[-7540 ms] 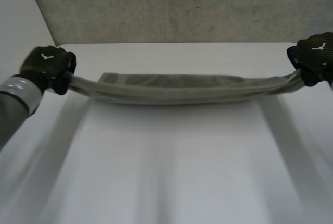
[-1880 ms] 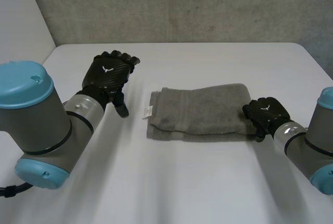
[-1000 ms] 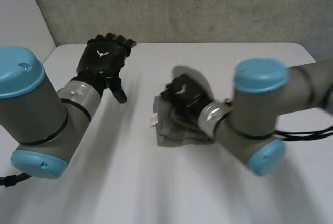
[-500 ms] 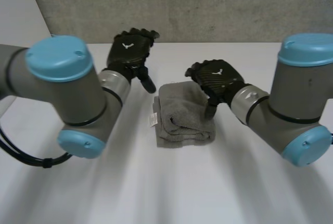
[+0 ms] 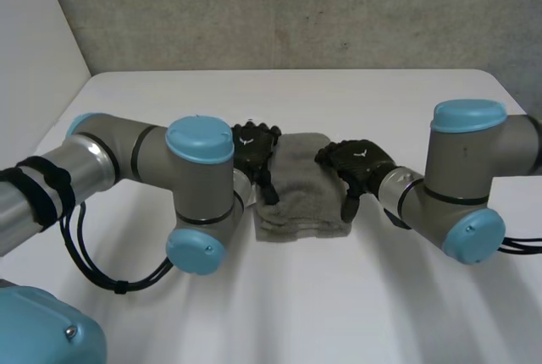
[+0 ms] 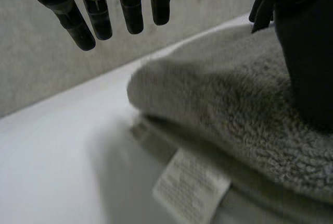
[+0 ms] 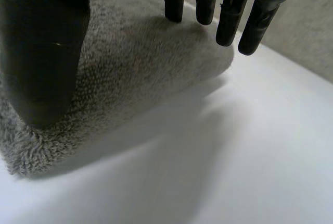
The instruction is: Fold the towel.
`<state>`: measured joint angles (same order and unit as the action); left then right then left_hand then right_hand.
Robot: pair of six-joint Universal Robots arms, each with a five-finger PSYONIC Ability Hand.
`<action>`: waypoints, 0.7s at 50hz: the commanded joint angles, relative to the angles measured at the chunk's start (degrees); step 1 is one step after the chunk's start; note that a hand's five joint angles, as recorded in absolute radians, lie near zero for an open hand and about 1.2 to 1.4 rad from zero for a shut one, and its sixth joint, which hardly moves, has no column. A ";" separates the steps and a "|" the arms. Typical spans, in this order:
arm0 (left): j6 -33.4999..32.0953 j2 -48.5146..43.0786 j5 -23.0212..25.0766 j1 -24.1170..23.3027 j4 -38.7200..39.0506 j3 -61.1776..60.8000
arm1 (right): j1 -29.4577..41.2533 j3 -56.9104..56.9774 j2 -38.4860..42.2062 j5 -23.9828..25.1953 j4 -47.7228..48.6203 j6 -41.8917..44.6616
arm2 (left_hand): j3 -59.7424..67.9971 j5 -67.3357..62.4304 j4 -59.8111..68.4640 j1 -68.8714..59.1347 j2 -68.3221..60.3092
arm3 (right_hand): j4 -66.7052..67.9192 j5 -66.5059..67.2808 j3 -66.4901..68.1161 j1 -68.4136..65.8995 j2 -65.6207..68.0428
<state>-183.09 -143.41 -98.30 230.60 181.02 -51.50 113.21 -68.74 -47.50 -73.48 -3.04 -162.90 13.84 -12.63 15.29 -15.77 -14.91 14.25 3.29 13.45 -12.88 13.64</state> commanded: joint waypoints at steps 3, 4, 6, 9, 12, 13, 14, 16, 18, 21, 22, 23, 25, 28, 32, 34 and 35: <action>-0.69 -0.29 -1.37 -0.33 -2.42 -1.58 | 0.25 2.64 3.91 -0.26 -0.12 -0.14 | -2.62 11.41 -4.07 4.55 3.68 | -4.25 -3.29 -3.45 2.88 -3.64; -0.60 -0.03 -1.37 -0.41 -2.51 -2.02 | 0.17 2.73 3.82 -0.26 -0.04 -0.05 | -2.79 11.57 -4.24 4.71 3.85 | -4.25 -3.29 -3.45 2.88 -3.64; -0.60 0.32 -1.37 -0.50 -2.51 -2.28 | 0.08 2.73 3.82 -0.26 -0.12 -0.05 | -2.79 11.57 -4.24 4.71 3.85 | -4.25 -3.29 -3.45 2.88 -3.64; -0.69 1.90 -1.37 -1.55 -2.60 -2.29 | -0.01 2.73 2.68 -0.44 -0.30 -0.14 | -2.95 11.74 -4.41 4.88 4.02 | -4.25 -3.29 -3.45 2.88 -3.64; -0.69 4.62 -1.28 -2.96 -2.69 -2.29 | -0.27 2.56 -0.99 -0.79 -0.47 -0.14 | -3.12 11.91 -4.57 5.05 4.18 | -4.25 -3.29 -3.45 2.88 -3.64; -0.69 4.63 -1.28 -2.96 -2.69 -2.29 | -0.27 2.56 -1.01 -0.79 -0.47 -0.14 | -3.12 11.91 -4.58 5.05 4.19 | -4.25 -3.29 -3.45 2.88 -3.64; -0.77 6.55 -1.28 -3.40 -2.95 -2.20 | -0.36 2.30 -3.54 -0.88 -0.47 -0.75 | -3.29 12.08 -4.74 5.22 4.35 | -4.25 -3.29 -3.45 2.88 -3.64; -0.77 8.68 -1.19 -3.84 -3.30 -2.02 | -0.45 1.94 -6.11 -0.97 -0.47 -1.90 | -3.46 12.25 -4.91 5.39 4.52 | -4.25 -3.29 -3.45 2.88 -3.64; -0.86 13.75 -1.19 -4.19 -4.00 -1.67 | -0.97 1.94 -10.75 -1.14 -0.56 -4.87 | -3.46 12.25 -4.91 5.39 4.52 | -4.25 -3.29 -3.45 2.88 -3.64; -0.77 16.50 -1.28 -4.19 -4.53 -1.41 | -1.86 1.85 -13.14 -1.23 -0.65 -6.47 | -3.46 12.25 -4.91 5.39 4.52 | -4.25 -3.29 -3.45 2.88 -3.64; -0.95 18.94 -1.28 -4.11 -5.40 -1.32 | -3.25 1.77 -15.67 -1.32 -0.91 -8.12 | -3.46 12.25 -4.91 5.39 4.52 | -4.25 -3.29 -3.45 2.88 -3.64; -0.95 21.40 -1.36 -3.76 -6.63 -1.41 | -4.74 1.68 -18.21 -1.49 -1.61 -9.53 | -3.46 12.25 -4.91 5.39 4.52 | -4.25 -3.29 -3.45 2.88 -3.64; -0.86 23.86 -1.45 -3.41 -8.12 -1.67 | -6.06 1.68 -20.50 -1.67 -2.49 -10.85 | -3.46 12.25 -4.91 5.39 4.52 | -4.25 -3.29 -3.45 2.88 -3.64; -0.77 28.08 -2.50 -2.27 -11.02 -2.72 | -8.26 1.59 -24.11 -2.11 -4.42 -12.00 | -3.63 12.42 -5.08 5.56 4.69 | -4.25 -3.29 -3.45 2.88 -3.64; -1.04 32.83 -6.80 -0.07 -13.58 -5.79 | -10.55 0.45 -27.28 -3.69 -5.83 -12.01 | -3.63 12.42 -5.08 5.56 4.69 | -4.25 -3.29 -3.45 2.88 -3.64; -1.13 34.15 -7.68 0.63 -13.58 -7.02 | -10.91 -0.34 -27.99 -4.39 -5.84 -11.83 | -3.63 12.42 -5.08 5.56 4.69 | -4.25 -3.29 -3.45 2.88 -3.64; -1.13 35.30 -8.04 1.25 -13.58 -8.34 | -11.08 -1.13 -28.52 -5.18 -5.75 -11.66 | -3.63 12.42 -5.08 5.56 4.69 | -4.25 -3.29 -3.45 2.88 -3.64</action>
<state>-184.03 -113.36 -102.62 229.13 169.04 -55.47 104.05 -67.60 -73.05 -76.20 -7.96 -174.98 13.72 -12.48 15.30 -15.77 -14.33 14.26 3.29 13.45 -12.31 13.64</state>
